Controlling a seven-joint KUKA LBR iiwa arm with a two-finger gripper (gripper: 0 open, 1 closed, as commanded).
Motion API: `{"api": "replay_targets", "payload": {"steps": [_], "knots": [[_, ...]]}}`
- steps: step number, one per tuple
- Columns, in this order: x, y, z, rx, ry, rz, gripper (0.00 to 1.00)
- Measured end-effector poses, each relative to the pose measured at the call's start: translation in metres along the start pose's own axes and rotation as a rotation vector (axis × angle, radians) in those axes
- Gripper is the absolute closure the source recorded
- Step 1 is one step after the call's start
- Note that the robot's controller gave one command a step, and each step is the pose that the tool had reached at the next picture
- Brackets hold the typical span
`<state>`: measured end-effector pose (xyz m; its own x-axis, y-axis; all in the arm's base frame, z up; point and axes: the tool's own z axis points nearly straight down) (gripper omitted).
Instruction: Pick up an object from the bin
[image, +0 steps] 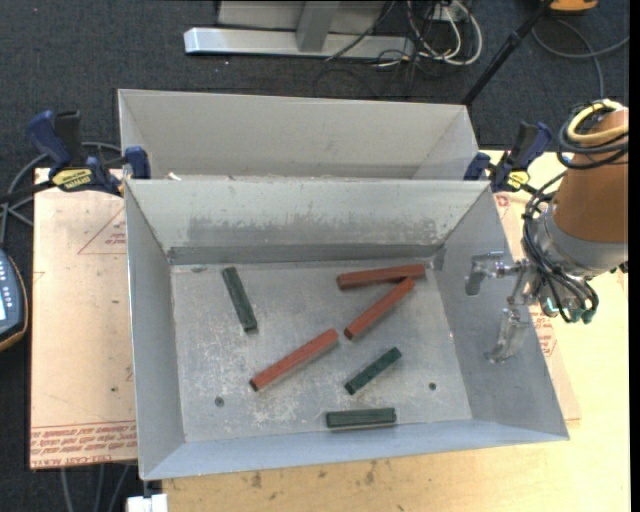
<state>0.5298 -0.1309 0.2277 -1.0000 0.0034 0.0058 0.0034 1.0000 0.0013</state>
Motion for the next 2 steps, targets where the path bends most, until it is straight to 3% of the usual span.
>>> {"api": "replay_targets", "payload": {"steps": [1,2], "knots": [[-0.015,0.072,0.086,-0.002,-0.003,-0.265,0.00],[-0.023,0.088,0.160,0.000,-0.004,-0.714,0.00]]}}
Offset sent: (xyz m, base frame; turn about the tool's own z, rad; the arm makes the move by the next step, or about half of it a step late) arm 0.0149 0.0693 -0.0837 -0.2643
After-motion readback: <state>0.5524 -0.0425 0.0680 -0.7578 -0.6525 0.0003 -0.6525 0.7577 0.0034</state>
